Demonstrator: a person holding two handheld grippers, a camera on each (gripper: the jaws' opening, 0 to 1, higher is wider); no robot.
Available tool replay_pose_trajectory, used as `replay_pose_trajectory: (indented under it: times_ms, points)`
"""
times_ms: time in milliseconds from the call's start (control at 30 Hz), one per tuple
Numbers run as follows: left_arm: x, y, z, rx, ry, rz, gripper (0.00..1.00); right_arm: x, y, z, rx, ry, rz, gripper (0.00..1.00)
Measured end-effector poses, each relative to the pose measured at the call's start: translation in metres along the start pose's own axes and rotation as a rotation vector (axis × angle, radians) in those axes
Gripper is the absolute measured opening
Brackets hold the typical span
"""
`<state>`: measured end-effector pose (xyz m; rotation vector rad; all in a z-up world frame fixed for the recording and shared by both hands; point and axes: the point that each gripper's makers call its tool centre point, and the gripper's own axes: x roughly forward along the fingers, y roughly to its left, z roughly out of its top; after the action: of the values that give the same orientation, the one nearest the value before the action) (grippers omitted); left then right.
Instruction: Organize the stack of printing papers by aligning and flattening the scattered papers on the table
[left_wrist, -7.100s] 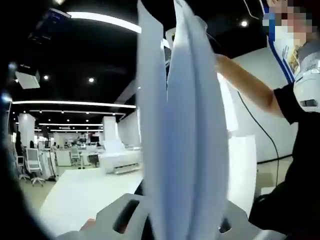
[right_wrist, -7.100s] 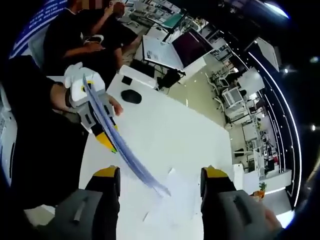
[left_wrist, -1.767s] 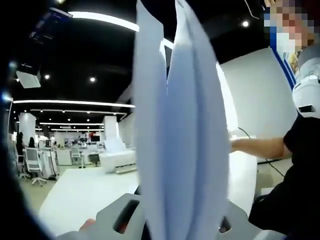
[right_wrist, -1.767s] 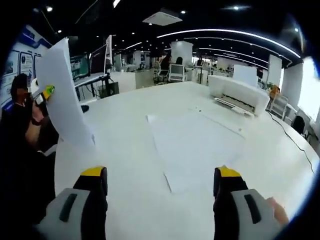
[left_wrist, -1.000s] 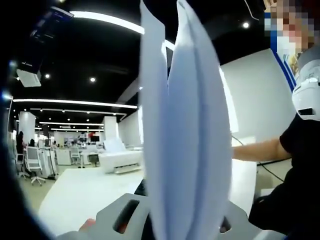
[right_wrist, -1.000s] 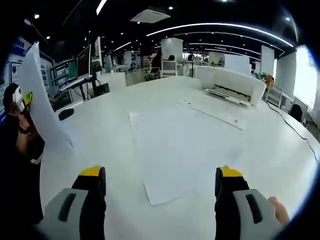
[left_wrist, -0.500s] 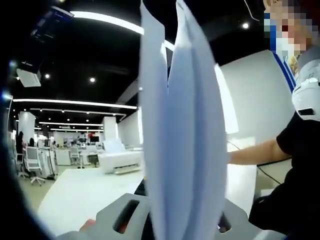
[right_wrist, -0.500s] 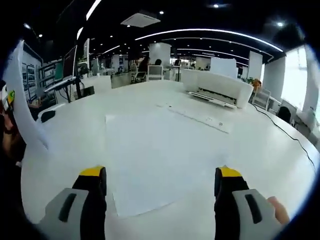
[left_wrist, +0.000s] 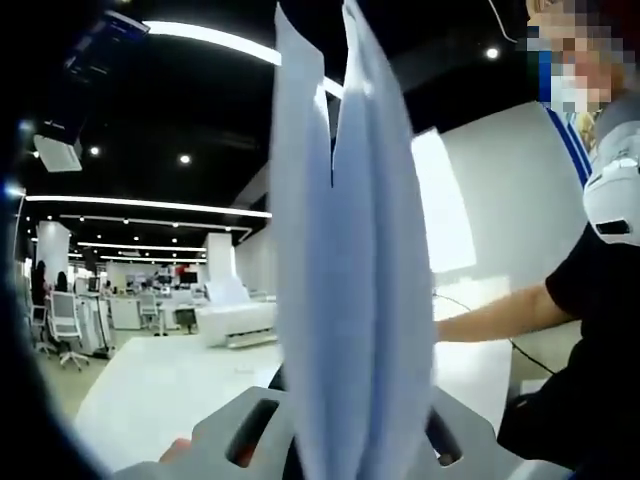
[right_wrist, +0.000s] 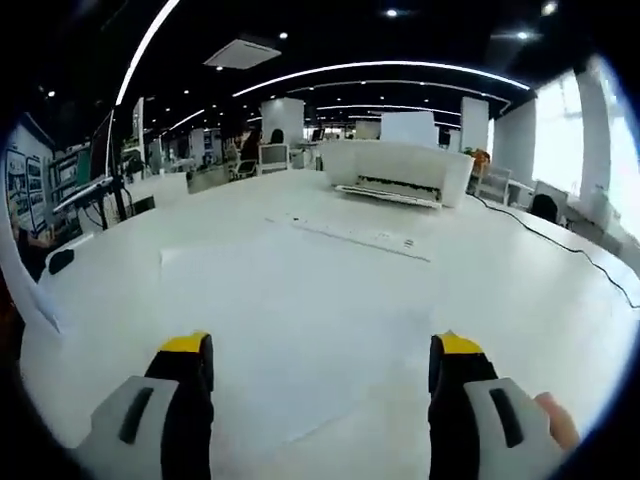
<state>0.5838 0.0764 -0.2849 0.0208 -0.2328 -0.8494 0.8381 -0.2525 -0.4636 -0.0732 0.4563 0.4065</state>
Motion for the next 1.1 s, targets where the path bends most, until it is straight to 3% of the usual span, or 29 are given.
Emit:
replay_pose_trajectory:
  times_ms: [333, 800, 967, 1000, 1100]
  points:
    - [0.0, 0.0, 0.0, 0.004, 0.003, 0.001, 0.06, 0.011, -0.014, 0.002, 0.089, -0.072, -0.074, 0.83]
    - [0.001, 0.002, 0.0, 0.005, 0.008, 0.004, 0.06, 0.023, -0.02, -0.008, 0.101, -0.057, -0.102, 0.8]
    - [0.001, 0.002, 0.0, 0.009, 0.01, 0.005, 0.06, 0.03, -0.02, -0.013, 0.033, -0.035, -0.124, 0.8]
    - [0.001, 0.002, 0.0, 0.01, 0.009, 0.005, 0.06, 0.031, -0.021, -0.008, 0.027, -0.062, -0.125, 0.8]
    - [0.001, 0.003, -0.001, 0.005, 0.006, 0.007, 0.06, 0.032, -0.024, -0.008, 0.041, -0.053, -0.126, 0.79]
